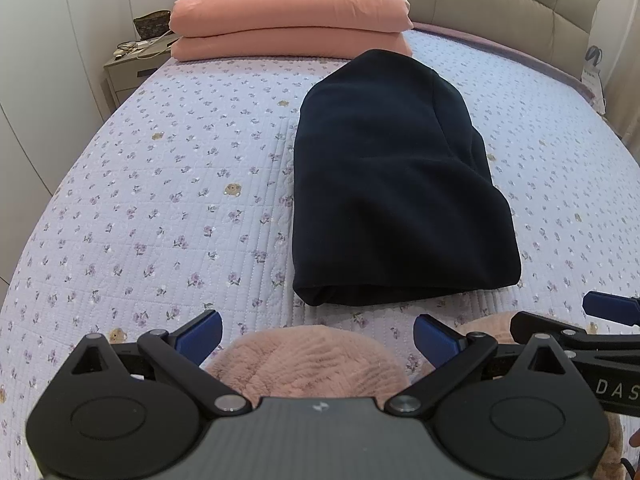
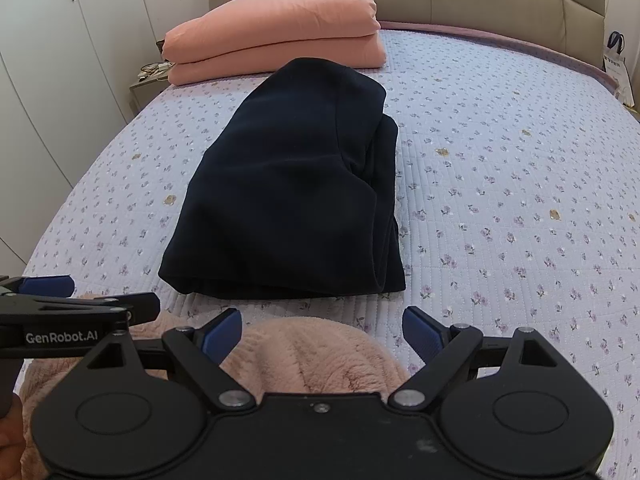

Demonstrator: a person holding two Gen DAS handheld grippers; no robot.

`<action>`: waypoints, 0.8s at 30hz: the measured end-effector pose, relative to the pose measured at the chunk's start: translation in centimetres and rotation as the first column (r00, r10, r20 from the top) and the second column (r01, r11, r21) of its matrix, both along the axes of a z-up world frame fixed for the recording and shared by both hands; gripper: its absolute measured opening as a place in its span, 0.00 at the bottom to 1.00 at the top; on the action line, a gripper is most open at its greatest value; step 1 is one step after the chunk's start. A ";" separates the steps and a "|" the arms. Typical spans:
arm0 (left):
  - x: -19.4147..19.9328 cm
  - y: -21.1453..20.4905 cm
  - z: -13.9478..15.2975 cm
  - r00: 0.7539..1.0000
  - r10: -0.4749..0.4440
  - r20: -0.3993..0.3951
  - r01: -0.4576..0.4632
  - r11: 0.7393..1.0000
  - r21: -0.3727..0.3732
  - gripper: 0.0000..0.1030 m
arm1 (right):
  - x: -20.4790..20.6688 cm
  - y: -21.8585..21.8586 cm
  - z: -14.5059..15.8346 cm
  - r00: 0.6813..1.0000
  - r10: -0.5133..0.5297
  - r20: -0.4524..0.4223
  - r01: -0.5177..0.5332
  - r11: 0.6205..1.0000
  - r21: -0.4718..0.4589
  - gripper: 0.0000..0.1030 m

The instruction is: Fold large clothes

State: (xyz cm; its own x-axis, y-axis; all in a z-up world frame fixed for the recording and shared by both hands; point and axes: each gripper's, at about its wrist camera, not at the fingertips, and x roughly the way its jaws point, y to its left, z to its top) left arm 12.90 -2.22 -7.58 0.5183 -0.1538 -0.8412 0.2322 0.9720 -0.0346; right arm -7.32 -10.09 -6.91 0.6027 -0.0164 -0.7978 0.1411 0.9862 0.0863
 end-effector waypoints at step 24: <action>0.1 -0.1 -0.3 1.000 -0.002 -0.008 0.002 1.000 0.008 1.00 | 0.0 0.0 0.0 1.000 0.000 -0.004 0.000 1.000 0.000 1.00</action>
